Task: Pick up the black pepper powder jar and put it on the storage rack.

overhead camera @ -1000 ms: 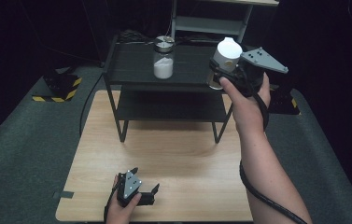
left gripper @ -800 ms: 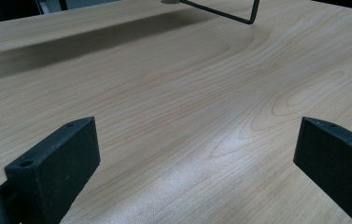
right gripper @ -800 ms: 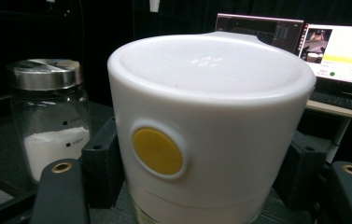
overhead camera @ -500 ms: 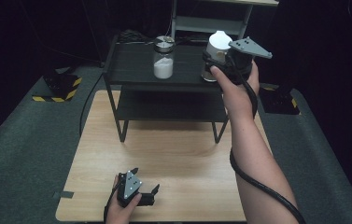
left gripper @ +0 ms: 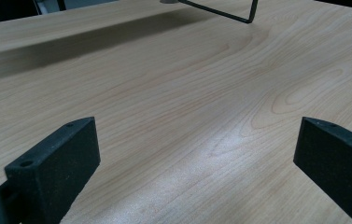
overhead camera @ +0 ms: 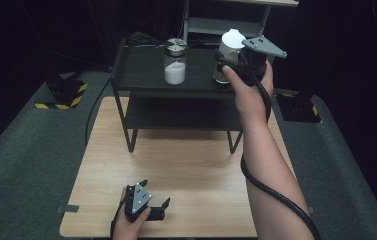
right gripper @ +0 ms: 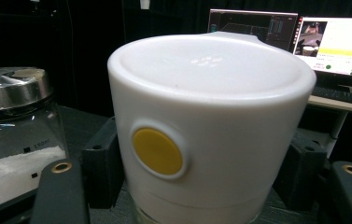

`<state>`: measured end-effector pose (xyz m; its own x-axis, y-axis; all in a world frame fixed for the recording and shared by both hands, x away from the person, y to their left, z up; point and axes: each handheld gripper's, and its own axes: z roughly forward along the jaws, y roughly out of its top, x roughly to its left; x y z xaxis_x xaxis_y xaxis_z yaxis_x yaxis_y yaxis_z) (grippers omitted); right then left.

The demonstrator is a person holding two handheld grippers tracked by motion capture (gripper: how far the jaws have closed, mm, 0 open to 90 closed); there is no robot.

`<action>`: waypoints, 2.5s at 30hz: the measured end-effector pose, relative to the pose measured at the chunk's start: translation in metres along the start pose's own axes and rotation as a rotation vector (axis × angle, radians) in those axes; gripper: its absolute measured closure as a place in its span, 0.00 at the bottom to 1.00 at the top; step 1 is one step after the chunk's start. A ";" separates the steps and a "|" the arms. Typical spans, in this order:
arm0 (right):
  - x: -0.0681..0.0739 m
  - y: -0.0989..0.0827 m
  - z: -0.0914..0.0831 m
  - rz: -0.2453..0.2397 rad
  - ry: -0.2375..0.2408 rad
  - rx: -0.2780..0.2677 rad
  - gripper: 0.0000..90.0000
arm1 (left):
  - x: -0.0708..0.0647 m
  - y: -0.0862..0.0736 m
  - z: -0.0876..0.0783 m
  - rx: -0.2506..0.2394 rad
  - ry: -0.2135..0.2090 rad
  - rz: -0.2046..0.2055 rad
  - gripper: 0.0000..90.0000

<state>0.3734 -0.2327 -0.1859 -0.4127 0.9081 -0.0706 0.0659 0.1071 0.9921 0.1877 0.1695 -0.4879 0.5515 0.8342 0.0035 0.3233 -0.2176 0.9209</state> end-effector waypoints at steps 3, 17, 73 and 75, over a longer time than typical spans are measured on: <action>0.000 0.000 0.003 0.002 -0.003 0.010 0.34 | 0.001 0.000 0.000 -0.001 -0.001 -0.004 0.01; -0.003 -0.012 0.015 0.026 -0.005 -0.031 0.34 | 0.002 0.000 0.000 -0.002 -0.001 -0.014 0.01; -0.015 -0.095 -0.056 0.032 0.108 -0.186 0.00 | -0.004 -0.001 -0.001 -0.007 -0.003 0.025 0.01; -0.015 -0.102 -0.061 0.028 0.113 -0.192 0.00 | -0.004 -0.001 -0.001 -0.008 -0.003 0.027 0.01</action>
<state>0.3176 -0.2818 -0.2796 -0.5129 0.8575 -0.0410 -0.0910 -0.0068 0.9958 0.1841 0.1667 -0.4889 0.5620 0.8267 0.0273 0.3020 -0.2358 0.9237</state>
